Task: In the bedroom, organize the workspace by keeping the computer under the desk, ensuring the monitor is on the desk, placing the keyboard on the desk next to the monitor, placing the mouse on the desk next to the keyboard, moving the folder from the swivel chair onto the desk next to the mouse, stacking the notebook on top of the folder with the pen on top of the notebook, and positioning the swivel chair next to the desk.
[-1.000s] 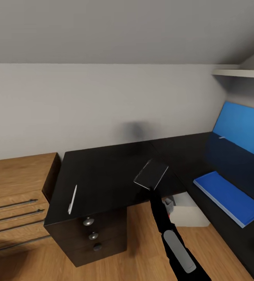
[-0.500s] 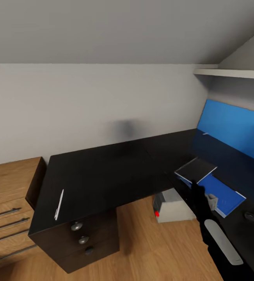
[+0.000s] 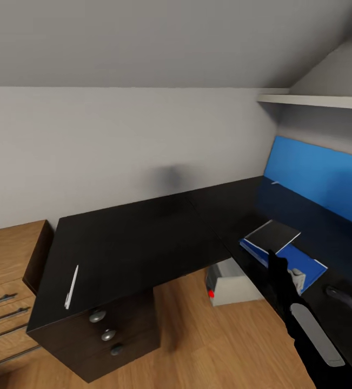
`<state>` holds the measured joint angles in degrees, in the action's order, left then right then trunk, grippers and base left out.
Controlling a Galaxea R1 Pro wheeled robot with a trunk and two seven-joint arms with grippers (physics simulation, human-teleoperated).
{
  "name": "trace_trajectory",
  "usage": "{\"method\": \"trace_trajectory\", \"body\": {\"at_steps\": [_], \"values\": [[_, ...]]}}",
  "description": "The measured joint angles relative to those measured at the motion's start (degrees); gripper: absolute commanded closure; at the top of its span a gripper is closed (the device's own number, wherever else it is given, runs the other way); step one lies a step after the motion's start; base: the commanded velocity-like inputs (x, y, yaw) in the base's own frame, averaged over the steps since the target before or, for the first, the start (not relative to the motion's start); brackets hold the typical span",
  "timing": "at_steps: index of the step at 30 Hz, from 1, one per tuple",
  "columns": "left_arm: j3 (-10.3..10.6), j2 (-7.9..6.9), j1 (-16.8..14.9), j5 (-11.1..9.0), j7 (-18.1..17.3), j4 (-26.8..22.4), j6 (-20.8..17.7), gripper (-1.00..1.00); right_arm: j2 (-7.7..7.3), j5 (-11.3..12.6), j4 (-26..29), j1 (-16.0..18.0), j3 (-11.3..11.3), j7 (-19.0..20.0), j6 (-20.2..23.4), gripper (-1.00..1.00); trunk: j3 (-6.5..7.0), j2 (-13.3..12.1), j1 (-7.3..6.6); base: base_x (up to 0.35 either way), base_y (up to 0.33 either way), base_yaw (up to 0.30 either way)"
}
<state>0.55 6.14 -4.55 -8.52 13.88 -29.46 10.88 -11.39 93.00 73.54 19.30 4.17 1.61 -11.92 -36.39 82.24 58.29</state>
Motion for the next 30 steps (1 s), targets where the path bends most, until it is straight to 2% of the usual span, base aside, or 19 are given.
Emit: {"method": "trace_trajectory", "body": {"at_steps": [7,11,18,30], "values": [[0.00,0.00,0.00,0.00,0.02,0.00,0.03,-1.00,-0.29,-0.06,-0.14,0.00,-0.98,-0.03,0.24,1.00,0.00,0.00,0.00,0.000,-0.166,0.000],[0.00,0.00,0.00,0.00,0.02,-0.01,0.03,-1.00,-0.26,-0.08,-0.58,0.00,-1.19,-0.92,0.07,1.00,0.00,0.00,0.00,0.000,-0.025,0.000],[0.00,0.00,0.00,0.00,-0.05,-0.01,0.08,-1.00,-0.27,-0.05,-2.80,0.07,-1.56,-4.65,0.07,1.00,0.00,0.00,0.00,0.000,-0.003,0.000],[0.00,0.00,0.00,0.00,-0.06,-0.01,0.12,-1.00,-0.27,-0.20,-3.12,0.09,-1.58,-6.01,0.17,1.00,0.00,0.00,0.00,0.000,0.000,0.000]]}}
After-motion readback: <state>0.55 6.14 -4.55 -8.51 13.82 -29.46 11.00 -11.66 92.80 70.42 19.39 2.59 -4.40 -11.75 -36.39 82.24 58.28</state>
